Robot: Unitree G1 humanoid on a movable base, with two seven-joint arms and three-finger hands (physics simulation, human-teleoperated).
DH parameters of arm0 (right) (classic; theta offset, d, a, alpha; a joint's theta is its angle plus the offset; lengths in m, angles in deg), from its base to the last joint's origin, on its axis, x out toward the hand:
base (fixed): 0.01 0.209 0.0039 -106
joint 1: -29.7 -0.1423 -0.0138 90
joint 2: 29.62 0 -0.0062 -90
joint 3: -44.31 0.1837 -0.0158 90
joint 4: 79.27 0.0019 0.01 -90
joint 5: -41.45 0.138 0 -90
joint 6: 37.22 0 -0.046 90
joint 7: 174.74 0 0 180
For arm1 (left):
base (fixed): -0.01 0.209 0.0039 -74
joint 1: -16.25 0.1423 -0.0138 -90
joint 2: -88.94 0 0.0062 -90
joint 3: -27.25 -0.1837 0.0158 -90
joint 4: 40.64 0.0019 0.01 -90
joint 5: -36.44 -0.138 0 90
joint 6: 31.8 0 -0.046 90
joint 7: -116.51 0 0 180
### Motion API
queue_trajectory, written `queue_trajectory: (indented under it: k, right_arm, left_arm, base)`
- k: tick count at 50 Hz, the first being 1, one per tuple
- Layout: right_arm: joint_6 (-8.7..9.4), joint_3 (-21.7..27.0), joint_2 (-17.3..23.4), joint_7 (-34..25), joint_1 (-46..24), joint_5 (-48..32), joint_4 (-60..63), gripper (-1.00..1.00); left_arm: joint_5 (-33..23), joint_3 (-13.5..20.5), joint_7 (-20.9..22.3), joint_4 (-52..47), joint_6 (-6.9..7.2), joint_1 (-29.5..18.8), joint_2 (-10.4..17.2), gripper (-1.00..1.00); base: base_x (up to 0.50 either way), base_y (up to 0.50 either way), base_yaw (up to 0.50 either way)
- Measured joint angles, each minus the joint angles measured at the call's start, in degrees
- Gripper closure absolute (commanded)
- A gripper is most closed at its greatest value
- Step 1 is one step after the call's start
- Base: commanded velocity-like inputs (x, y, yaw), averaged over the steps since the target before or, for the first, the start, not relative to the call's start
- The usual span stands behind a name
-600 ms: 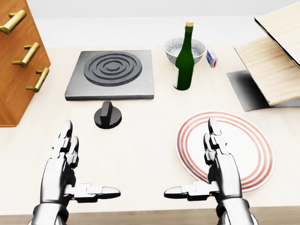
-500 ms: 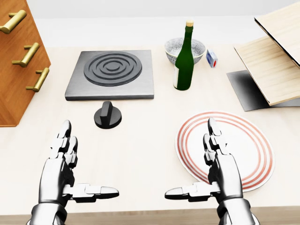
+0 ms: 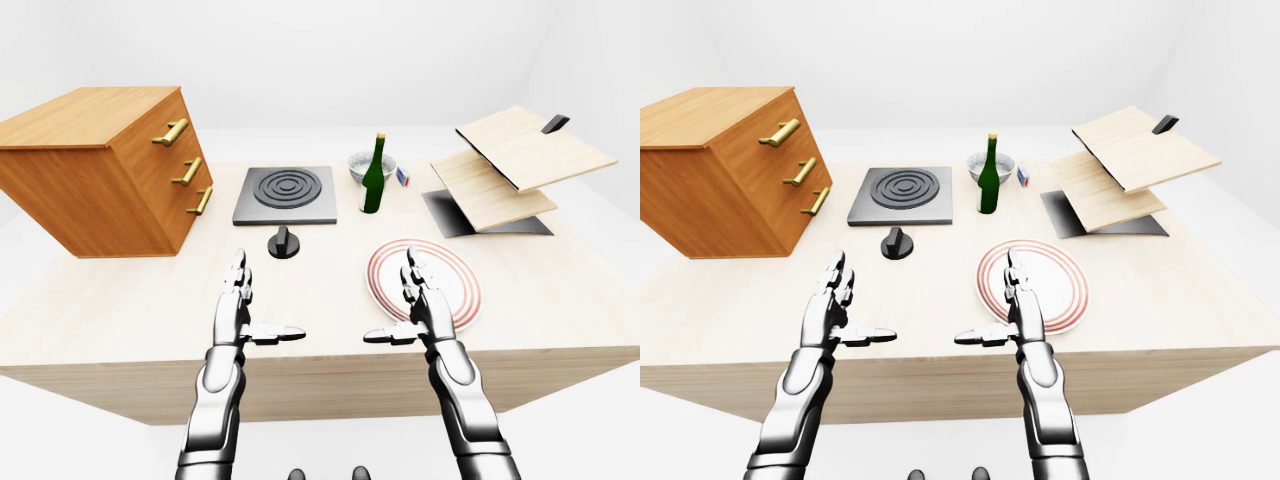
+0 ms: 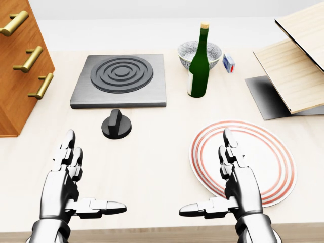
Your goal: Turn on the stove.
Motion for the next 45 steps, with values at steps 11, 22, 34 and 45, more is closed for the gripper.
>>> queue_trajectory:
  k: [11, 22, 34, 45]
  right_arm:
    - [-0.05, -0.01, 0.00, -0.30, 0.01, 0.07, -0.18, -1.00]
    - [-0.16, -0.08, -0.02, -0.44, 0.06, 0.04, -0.27, -1.00]
    - [-0.36, -0.22, -0.05, -0.45, 0.10, -0.18, -0.46, -1.00]
    - [-0.38, -0.29, -0.08, -0.48, 0.15, -0.24, -0.53, -1.00]
  left_arm:
    - [0.29, 0.40, 0.12, -0.26, 0.23, -0.03, 0.18, -1.00]
    - [0.77, 1.04, 0.22, -0.99, 0.70, 0.01, 0.42, -1.00]
    - [0.94, 1.29, 0.26, -1.18, 0.80, -0.01, 0.50, -1.00]
    - [0.98, 1.34, 0.31, -1.17, 0.74, 0.02, 0.53, -1.00]
  base:
    - [0.00, 0.00, 0.00]
    - [0.00, 0.00, 0.00]
    - [0.00, 0.00, 0.00]
    - [0.16, 0.00, 0.00]
